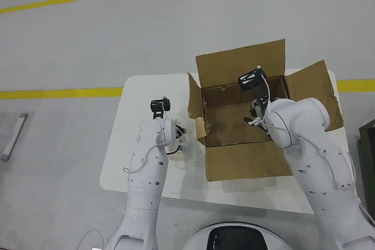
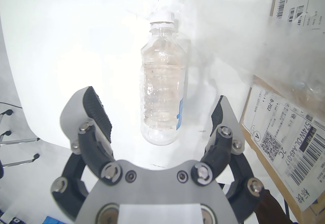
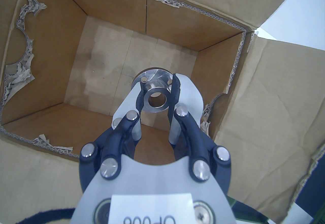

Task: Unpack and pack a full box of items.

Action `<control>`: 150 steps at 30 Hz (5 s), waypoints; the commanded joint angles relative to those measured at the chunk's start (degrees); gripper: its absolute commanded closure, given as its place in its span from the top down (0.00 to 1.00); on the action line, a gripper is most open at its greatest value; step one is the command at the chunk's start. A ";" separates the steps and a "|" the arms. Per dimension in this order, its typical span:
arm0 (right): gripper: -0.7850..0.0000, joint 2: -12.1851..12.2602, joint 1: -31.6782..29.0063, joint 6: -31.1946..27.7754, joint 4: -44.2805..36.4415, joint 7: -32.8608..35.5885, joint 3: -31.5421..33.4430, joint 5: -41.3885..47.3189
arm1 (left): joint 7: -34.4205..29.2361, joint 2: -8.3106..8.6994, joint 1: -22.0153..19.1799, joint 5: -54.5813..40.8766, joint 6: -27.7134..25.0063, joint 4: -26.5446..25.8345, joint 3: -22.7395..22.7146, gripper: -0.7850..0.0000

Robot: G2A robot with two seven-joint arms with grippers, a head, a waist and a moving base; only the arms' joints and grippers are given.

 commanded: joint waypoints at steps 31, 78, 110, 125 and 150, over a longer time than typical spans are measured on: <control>1.00 0.09 -1.51 -0.31 1.07 -3.02 0.47 0.13 | 4.51 0.46 2.86 -0.42 2.02 -5.18 -2.08 1.00; 1.00 -1.15 3.97 -2.37 10.10 0.88 -6.92 -3.67 | 5.54 0.88 3.60 -1.12 1.62 -7.59 -3.62 1.00; 0.42 -1.45 6.03 -0.79 25.31 6.50 -4.65 5.54 | 5.54 0.88 3.60 -1.12 1.62 -7.59 -3.62 1.00; 0.47 -1.59 6.28 -1.42 29.37 6.10 -5.26 6.92 | 5.54 0.88 3.60 -1.12 1.62 -7.59 -3.62 1.00; 0.25 -2.60 9.27 0.88 35.37 4.17 -7.91 7.32 | 5.54 0.88 3.60 -1.12 1.62 -7.59 -3.62 1.00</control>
